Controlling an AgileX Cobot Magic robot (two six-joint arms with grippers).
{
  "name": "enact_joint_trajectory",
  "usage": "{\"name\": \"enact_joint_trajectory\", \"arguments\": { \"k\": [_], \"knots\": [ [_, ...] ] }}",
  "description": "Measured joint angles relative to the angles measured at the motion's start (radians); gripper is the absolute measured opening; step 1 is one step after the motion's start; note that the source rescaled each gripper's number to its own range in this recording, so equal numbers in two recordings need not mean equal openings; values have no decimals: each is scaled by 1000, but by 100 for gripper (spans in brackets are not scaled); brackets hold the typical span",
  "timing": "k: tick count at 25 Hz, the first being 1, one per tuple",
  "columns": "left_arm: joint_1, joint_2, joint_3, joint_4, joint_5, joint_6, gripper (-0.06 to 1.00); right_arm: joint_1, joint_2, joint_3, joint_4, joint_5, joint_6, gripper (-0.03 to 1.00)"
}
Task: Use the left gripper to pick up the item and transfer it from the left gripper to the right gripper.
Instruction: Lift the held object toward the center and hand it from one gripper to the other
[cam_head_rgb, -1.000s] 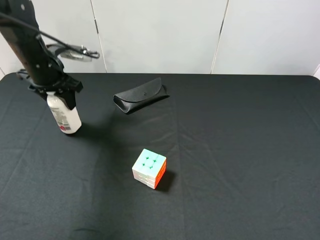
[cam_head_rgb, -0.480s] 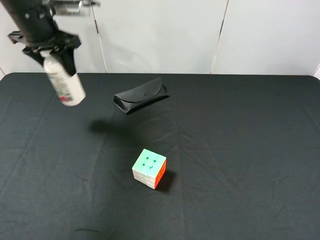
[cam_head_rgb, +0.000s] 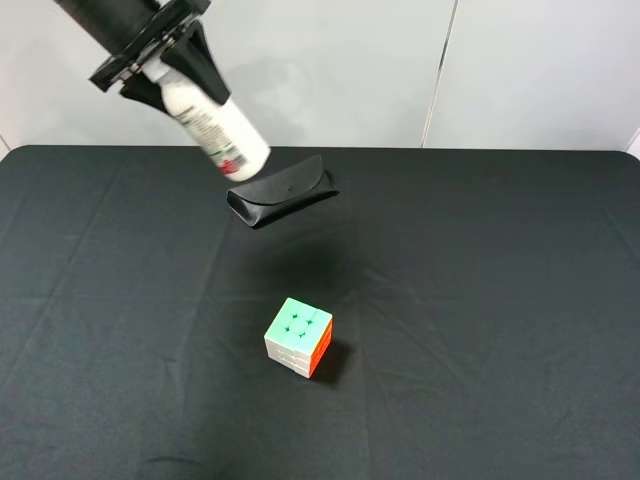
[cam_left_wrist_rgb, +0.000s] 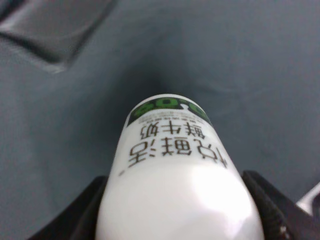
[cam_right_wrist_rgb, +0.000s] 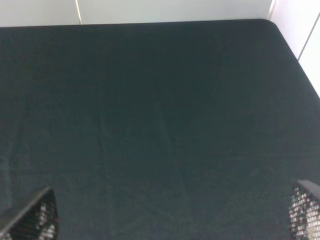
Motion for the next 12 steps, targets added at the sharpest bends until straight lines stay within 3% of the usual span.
{"name": "enact_joint_trajectory", "arguments": {
  "k": [4,12],
  "knots": [
    [-36,0,0,-67,-1,46,2,0,0,0,0,0,0,100],
    [-157,0,0,-80,-36,98,2,0,0,0,0,0,0,100]
  ]
}}
